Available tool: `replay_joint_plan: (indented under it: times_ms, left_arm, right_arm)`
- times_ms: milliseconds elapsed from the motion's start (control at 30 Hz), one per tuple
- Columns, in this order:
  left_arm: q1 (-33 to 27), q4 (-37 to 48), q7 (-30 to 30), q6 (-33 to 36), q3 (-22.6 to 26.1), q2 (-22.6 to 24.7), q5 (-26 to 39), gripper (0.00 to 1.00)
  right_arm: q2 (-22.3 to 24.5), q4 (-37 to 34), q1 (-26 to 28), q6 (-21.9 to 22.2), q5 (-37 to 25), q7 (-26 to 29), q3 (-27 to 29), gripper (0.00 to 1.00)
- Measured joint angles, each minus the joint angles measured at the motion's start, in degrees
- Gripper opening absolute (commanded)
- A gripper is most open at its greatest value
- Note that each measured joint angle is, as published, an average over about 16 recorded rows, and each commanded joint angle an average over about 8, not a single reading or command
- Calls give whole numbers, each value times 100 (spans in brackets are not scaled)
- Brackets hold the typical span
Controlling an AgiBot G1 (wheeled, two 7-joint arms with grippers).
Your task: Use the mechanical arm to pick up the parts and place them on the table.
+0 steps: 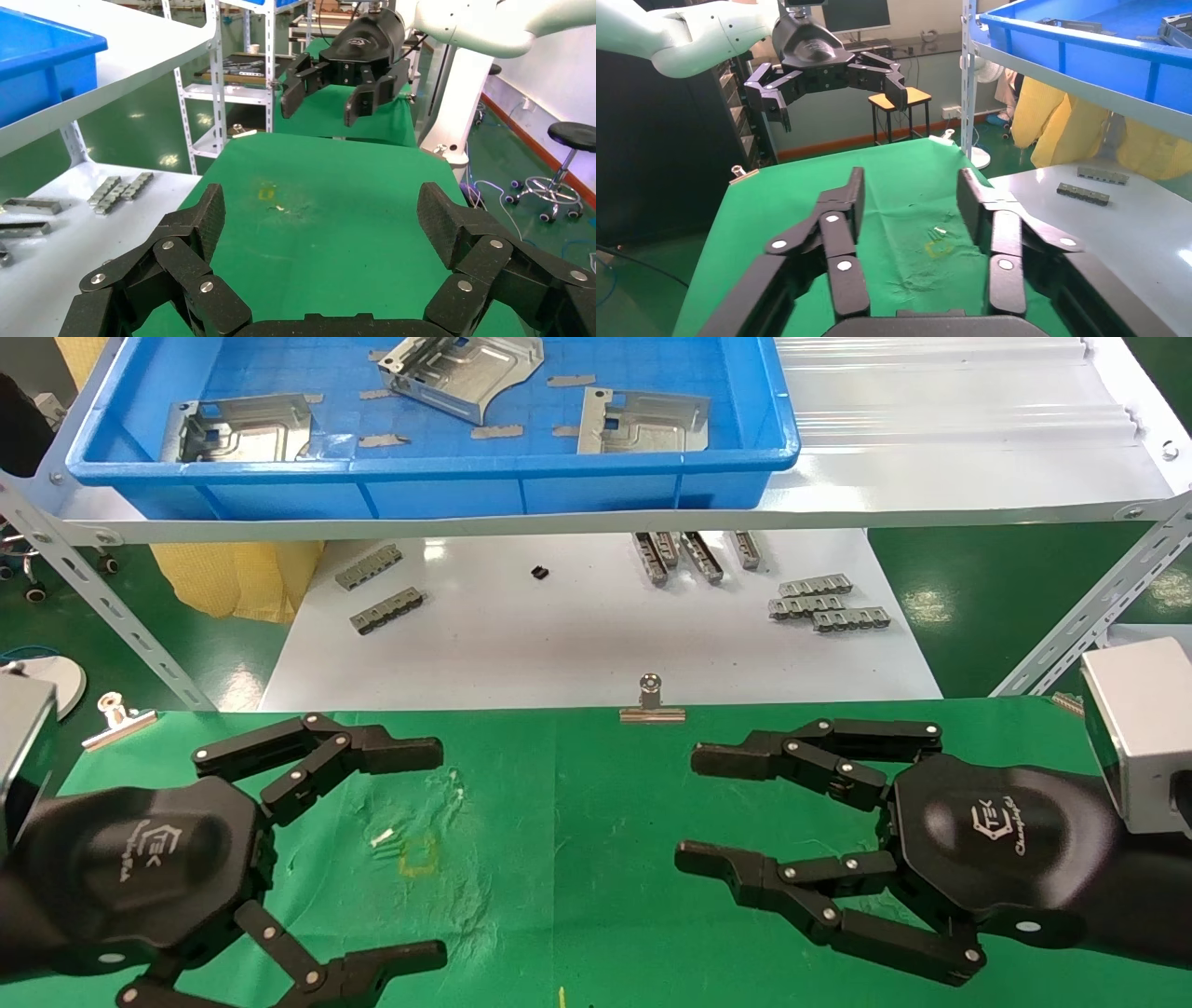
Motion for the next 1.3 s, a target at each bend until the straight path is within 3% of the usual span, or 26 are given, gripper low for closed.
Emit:
replay_joint_plan:
  times_ms: [233, 467, 700, 867, 900, 933, 1167, 1200, 1300]
  left_arm:
    - [-813, 404, 79, -33, 130, 276, 441, 100]
    - [-2438, 1844, 311, -424, 463, 1035, 1419, 100]
    - [-4062, 4076, 668, -1670, 853, 2196, 2525, 100]
    - [-4805, 5488, 902, -2765, 1035, 2966, 3071, 100]
    - [-4911, 5720, 935, -2971, 1060, 3101, 3145, 98]
    - [-5000, 5927, 959, -3153, 1080, 3224, 3201, 89]
    - [-5351, 6894, 999, -3989, 1161, 3803, 3392, 4]
    - [-5373, 6973, 991, -4058, 1169, 3852, 3405, 0]
    - [-5408, 7146, 953, -4229, 1192, 3963, 3443, 0]
  right_arm:
    - [0, 0, 0, 0, 0, 0, 0, 0]
    - [0, 0, 0, 0, 0, 0, 0, 0]
    - [0, 0, 0, 0, 0, 0, 0, 0]
    - [0, 0, 0, 0, 0, 0, 0, 0]
    - [0, 0, 0, 0, 0, 0, 0, 0]
    - [0, 0, 0, 0, 0, 0, 0, 1]
    - [0, 0, 0, 0, 0, 0, 0, 85]
    - [0, 0, 0, 0, 0, 0, 0, 97]
    - [0, 0, 0, 0, 0, 0, 0, 100]
